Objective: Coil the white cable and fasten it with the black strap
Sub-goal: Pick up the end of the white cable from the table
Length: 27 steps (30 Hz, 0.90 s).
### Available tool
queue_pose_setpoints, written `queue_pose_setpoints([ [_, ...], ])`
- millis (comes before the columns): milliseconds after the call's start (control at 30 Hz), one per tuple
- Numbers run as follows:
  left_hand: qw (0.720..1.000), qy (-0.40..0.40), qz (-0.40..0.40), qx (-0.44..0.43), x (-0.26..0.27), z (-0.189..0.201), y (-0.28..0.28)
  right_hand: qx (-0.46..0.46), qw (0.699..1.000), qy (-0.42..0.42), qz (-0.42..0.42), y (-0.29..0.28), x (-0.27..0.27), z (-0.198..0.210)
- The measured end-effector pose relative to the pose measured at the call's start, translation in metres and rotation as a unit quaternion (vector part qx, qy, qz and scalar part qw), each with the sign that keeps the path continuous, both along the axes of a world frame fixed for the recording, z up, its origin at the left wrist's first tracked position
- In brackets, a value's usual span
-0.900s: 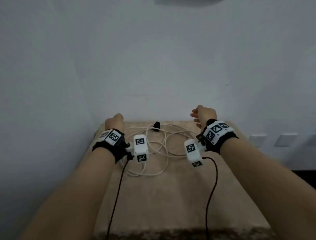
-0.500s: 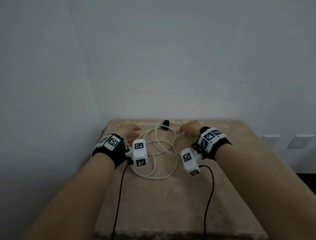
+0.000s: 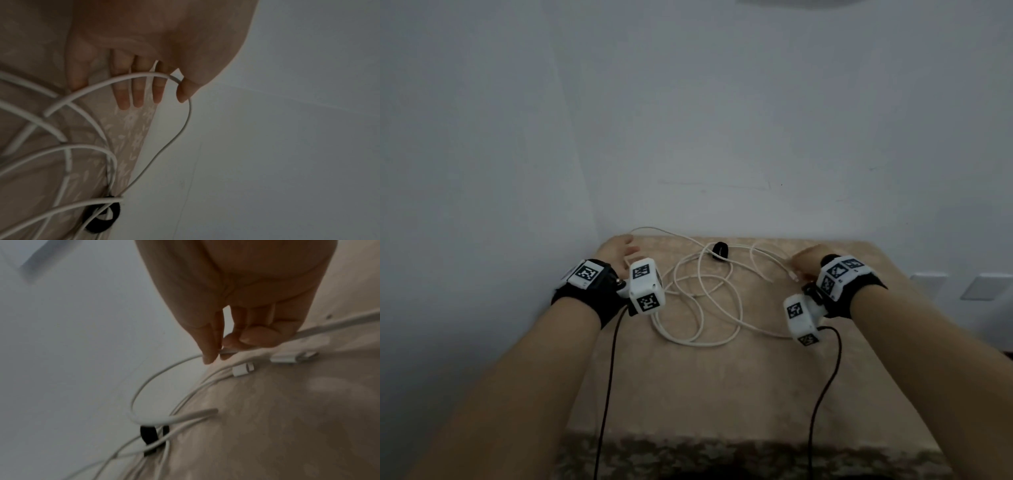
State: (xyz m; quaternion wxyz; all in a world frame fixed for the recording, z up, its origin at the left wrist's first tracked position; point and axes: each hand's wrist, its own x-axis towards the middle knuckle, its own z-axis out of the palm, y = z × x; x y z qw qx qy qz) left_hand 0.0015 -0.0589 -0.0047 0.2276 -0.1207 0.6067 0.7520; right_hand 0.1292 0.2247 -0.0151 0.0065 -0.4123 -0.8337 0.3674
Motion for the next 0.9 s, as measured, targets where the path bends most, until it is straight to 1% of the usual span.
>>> queue_pose_setpoints([
  [33, 1.000, -0.009, 0.004, 0.010, 0.001, 0.000, -0.001, -0.037, 0.999, 0.037, -0.017, 0.001, 0.004, 0.005],
  [67, 1.000, 0.001, 0.010, 0.000, -0.001, -0.002, -0.001, -0.058, 0.996, 0.060, -0.033, 0.004, 0.008, 0.007],
  [133, 1.000, 0.019, 0.009, -0.012, 0.001, -0.003, -0.002, -0.095, 0.989, 0.069, -0.094, 0.013, 0.015, 0.012],
  [167, 0.999, 0.032, 0.005, -0.014, 0.008, 0.001, -0.001, -0.111, 0.984, 0.081, -0.109, 0.014, 0.019, 0.016],
  [233, 0.997, 0.064, 0.003, -0.053, 0.011, 0.002, 0.002, -0.124, 0.982, 0.092, -0.113, 0.018, 0.025, 0.020],
  [267, 0.997, 0.064, 0.004, -0.049, 0.012, 0.002, 0.004, -0.127, 0.981, 0.096, -0.112, 0.021, 0.028, 0.021],
  [333, 0.997, 0.053, 0.038, -0.049, 0.017, 0.007, 0.009, -0.128, 0.982, 0.092, -0.104, 0.026, 0.033, 0.023],
  [367, 0.994, 0.061, 0.053, -0.067, 0.018, 0.010, 0.012, -0.124, 0.984, 0.083, -0.094, 0.026, 0.035, 0.024],
  [467, 0.980, 0.131, 0.053, -0.140, 0.019, 0.015, 0.027, -0.106, 0.991, 0.044, -0.067, 0.028, 0.042, 0.027],
  [500, 0.977, 0.148, 0.049, -0.145, 0.021, 0.019, 0.033, -0.096, 0.993, 0.024, -0.059, 0.028, 0.045, 0.028],
  [567, 0.968, 0.189, 0.024, -0.167, 0.021, 0.024, 0.048, -0.082, 0.996, -0.004, -0.035, 0.032, 0.050, 0.023],
  [600, 0.960, 0.212, 0.009, -0.183, 0.022, 0.026, 0.059, -0.094, 0.995, -0.004, -0.024, 0.038, 0.053, 0.019],
  [700, 0.930, 0.289, 0.008, -0.227, 0.026, 0.029, 0.089, -0.151, 0.988, 0.028, -0.012, 0.044, 0.057, 0.004],
  [733, 0.923, 0.309, 0.001, -0.230, 0.028, 0.029, 0.101, -0.160, 0.987, 0.027, -0.016, 0.045, 0.057, 0.001],
  [767, 0.921, 0.321, -0.021, -0.222, 0.031, 0.029, 0.114, -0.160, 0.987, 0.026, -0.021, 0.046, 0.057, -0.002],
  [833, 0.927, 0.308, -0.102, -0.188, 0.037, 0.027, 0.140, -0.155, 0.987, 0.025, -0.033, 0.049, 0.056, -0.007],
  [900, 0.933, 0.271, -0.177, -0.160, 0.046, 0.024, 0.160, -0.136, 0.990, 0.018, -0.017, 0.052, 0.055, -0.012],
])
